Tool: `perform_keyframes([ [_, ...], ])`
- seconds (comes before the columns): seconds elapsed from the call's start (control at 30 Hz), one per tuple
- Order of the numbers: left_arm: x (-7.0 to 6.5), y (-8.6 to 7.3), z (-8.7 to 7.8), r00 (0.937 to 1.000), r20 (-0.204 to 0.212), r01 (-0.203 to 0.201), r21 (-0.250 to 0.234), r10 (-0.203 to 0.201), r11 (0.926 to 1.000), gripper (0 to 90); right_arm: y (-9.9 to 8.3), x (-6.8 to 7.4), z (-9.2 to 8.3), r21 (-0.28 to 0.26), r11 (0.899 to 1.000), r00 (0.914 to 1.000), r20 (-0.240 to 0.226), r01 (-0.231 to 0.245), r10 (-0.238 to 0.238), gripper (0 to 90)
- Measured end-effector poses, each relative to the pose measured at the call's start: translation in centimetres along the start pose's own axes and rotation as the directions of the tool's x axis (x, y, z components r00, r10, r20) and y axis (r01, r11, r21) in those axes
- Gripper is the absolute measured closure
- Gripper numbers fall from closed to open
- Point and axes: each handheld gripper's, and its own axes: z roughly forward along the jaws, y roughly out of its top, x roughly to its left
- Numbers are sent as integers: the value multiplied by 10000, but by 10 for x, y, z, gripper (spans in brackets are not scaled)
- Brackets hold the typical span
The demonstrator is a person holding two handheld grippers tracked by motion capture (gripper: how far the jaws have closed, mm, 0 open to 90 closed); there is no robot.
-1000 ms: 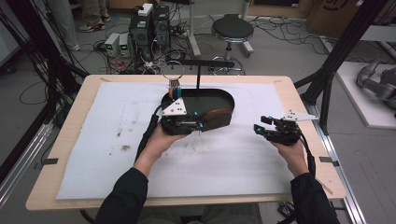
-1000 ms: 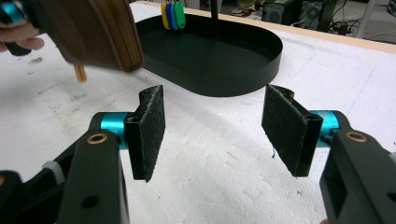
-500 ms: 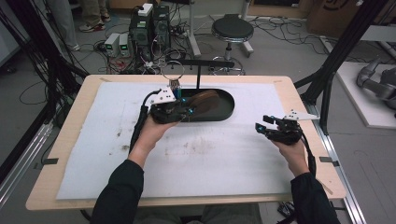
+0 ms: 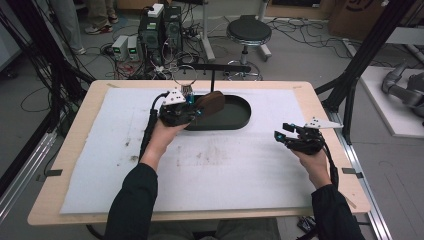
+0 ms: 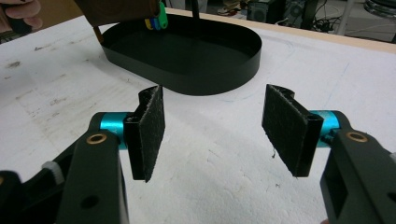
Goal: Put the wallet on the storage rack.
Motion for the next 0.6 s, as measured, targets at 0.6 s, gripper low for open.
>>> perform_keyframes([
  [0.6,11,-9,34,9999,-25,142,597,-141,9981,687,-1,-1,1,59,10000,10000,2,-16,16,403],
])
